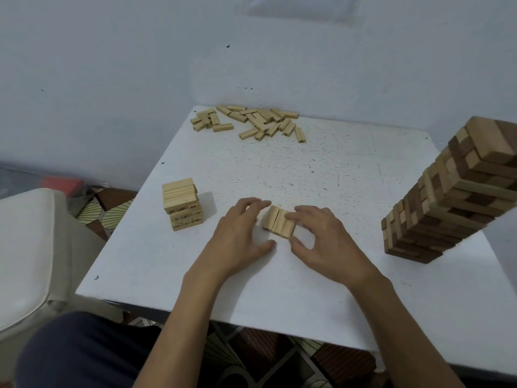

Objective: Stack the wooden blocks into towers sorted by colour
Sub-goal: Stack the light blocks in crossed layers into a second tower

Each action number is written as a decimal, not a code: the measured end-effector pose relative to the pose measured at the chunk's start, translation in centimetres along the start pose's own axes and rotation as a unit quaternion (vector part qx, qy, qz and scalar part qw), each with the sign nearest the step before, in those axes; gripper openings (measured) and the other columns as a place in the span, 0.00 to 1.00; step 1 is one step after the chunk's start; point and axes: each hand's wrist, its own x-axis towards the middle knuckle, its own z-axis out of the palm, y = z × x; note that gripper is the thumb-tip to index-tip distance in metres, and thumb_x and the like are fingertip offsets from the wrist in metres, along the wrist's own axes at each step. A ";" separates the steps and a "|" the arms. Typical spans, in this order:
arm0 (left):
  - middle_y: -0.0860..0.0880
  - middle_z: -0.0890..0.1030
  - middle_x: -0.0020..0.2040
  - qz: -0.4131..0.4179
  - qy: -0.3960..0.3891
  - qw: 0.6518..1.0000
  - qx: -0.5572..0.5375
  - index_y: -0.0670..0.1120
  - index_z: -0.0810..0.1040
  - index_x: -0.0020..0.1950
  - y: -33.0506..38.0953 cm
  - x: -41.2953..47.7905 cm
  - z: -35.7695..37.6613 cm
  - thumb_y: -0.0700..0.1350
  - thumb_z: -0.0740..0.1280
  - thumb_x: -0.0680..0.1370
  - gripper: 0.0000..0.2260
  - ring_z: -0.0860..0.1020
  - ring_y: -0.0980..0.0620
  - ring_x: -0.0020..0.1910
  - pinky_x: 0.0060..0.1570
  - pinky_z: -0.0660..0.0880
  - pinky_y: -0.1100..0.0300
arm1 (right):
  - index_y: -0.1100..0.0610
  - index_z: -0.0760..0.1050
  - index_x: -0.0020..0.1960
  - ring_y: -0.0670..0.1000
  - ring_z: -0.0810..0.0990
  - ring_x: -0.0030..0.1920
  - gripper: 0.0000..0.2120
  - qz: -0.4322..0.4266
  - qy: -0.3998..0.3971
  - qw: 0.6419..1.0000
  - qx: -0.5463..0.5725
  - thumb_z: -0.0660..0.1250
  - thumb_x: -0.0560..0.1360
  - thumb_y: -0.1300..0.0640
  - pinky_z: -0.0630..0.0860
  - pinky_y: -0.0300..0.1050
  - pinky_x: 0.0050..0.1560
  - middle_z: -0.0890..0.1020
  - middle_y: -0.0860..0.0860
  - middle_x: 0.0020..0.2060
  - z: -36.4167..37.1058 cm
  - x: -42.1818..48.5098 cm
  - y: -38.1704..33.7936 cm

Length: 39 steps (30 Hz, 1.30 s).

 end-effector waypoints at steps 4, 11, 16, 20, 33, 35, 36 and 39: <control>0.51 0.67 0.75 0.041 -0.054 0.998 0.011 0.50 0.69 0.73 0.0 1.4 -0.8 0.44 0.71 0.75 0.27 0.75 0.57 0.56 0.65 0.69 0.58 | 0.53 0.76 0.66 0.52 0.72 0.62 0.20 -0.006 -0.015 1.000 -0.010 0.71 0.75 0.55 0.64 0.37 0.59 0.76 0.50 0.66 0.2 0.3 -0.1; 0.53 0.78 0.63 0.069 -0.072 0.995 0.006 0.48 0.78 0.65 -0.1 2.3 -1.1 0.44 0.73 0.74 0.19 0.77 0.62 0.44 0.48 0.70 0.75 | 0.53 0.79 0.63 0.51 0.75 0.61 0.16 -0.020 -0.030 0.999 0.014 0.72 0.75 0.55 0.73 0.51 0.63 0.78 0.49 0.64 0.0 0.9 0.0; 0.57 0.79 0.55 0.050 -0.080 0.995 -0.022 0.52 0.74 0.68 0.1 2.2 -1.1 0.46 0.73 0.75 0.22 0.77 0.61 0.45 0.47 0.71 0.69 | 0.51 0.79 0.61 0.49 0.76 0.59 0.15 -0.026 -0.037 0.999 0.031 0.73 0.74 0.54 0.75 0.50 0.60 0.78 0.45 0.63 -0.3 1.2 0.4; 0.58 0.77 0.54 0.051 -0.085 0.995 -0.023 0.53 0.73 0.68 0.2 1.9 -1.0 0.44 0.73 0.73 0.24 0.75 0.64 0.43 0.45 0.68 0.74 | 0.51 0.79 0.56 0.48 0.75 0.54 0.13 -0.039 -0.039 0.998 0.033 0.73 0.72 0.54 0.76 0.49 0.56 0.80 0.42 0.56 -0.4 1.4 0.2; 0.63 0.75 0.58 0.014 0.062 0.998 0.031 0.60 0.68 0.71 0.5 -3.0 -10.2 0.52 0.73 0.71 0.29 0.73 0.63 0.47 0.44 0.68 0.72 | 0.43 0.74 0.60 0.41 0.72 0.52 0.18 -0.148 -0.076 0.983 0.073 0.71 0.71 0.48 0.70 0.38 0.50 0.76 0.35 0.57 -3.1 6.1 -8.6; 0.65 0.75 0.57 0.004 0.084 0.996 0.038 0.61 0.68 0.70 -0.5 -3.3 -12.0 0.52 0.74 0.70 0.30 0.71 0.62 0.49 0.45 0.66 0.70 | 0.43 0.73 0.60 0.41 0.71 0.52 0.18 -0.164 -0.084 0.980 0.070 0.72 0.72 0.50 0.70 0.37 0.51 0.76 0.36 0.56 -2.8 7.6 -10.3; 0.67 0.75 0.56 -0.005 0.092 0.995 0.039 0.61 0.67 0.70 -1.2 -3.3 -12.6 0.53 0.74 0.70 0.30 0.70 0.61 0.50 0.47 0.66 0.70 | 0.43 0.73 0.60 0.41 0.71 0.52 0.18 -0.169 -0.089 0.979 0.069 0.72 0.72 0.51 0.69 0.36 0.50 0.76 0.36 0.56 -2.5 8.4 -11.0; 0.71 0.74 0.54 -0.038 0.105 0.993 0.035 0.63 0.67 0.69 -3.4 -3.2 -13.8 0.56 0.75 0.69 0.31 0.69 0.57 0.55 0.58 0.68 0.59 | 0.43 0.73 0.59 0.44 0.71 0.52 0.18 -0.171 -0.111 0.976 0.075 0.72 0.72 0.52 0.66 0.33 0.49 0.77 0.38 0.55 -1.0 10.6 -12.6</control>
